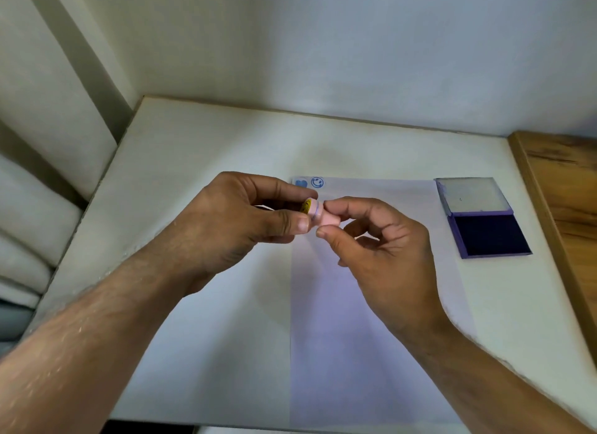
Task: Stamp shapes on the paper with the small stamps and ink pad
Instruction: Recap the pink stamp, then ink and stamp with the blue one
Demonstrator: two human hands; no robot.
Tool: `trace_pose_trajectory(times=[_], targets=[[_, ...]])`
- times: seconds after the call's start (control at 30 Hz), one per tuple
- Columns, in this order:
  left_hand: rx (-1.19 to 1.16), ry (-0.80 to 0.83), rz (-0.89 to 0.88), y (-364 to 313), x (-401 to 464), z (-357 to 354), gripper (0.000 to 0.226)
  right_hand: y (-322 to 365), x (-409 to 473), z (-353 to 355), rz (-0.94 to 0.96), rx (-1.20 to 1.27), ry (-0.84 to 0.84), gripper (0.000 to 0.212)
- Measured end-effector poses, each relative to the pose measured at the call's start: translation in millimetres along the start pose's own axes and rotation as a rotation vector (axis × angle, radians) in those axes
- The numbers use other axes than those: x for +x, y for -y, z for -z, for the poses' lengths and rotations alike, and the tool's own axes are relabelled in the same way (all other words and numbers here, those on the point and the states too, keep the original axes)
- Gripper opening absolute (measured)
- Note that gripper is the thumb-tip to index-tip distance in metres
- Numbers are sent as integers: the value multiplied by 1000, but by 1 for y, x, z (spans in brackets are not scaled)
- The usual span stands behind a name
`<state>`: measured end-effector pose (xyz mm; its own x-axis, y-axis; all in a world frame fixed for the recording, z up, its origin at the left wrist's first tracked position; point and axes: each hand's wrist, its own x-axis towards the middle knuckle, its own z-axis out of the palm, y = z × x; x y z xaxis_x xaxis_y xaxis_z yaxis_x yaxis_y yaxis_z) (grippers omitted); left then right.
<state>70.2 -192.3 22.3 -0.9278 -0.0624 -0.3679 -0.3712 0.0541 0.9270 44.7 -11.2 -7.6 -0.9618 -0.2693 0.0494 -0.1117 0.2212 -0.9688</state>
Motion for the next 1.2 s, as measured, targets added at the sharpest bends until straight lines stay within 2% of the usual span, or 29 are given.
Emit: trace_pose_trajectory(times=[0.27,0.33,0.5,0.67,0.93,1.1,1.2], targets=[[10,-17,-12,-1,0,-2,19,4,1,3,-75,181,-13,20],[13,-23,-30,-2,-1,0,21,6,4,3,-176,314,19,19],[19,2,-52,-6,-3,5,29,14,4,1,-570,626,138,23],[64,56,-160,-11,-10,8,30,24,2,1,-766,757,176,27],[131,23,-120,-8,-13,5,40,31,-3,6,-727,749,124,24],[174,85,-107,-16,-21,6,45,44,-11,12,-716,727,103,21],[179,46,-87,-20,-24,18,48,49,-8,6,-703,682,104,20]])
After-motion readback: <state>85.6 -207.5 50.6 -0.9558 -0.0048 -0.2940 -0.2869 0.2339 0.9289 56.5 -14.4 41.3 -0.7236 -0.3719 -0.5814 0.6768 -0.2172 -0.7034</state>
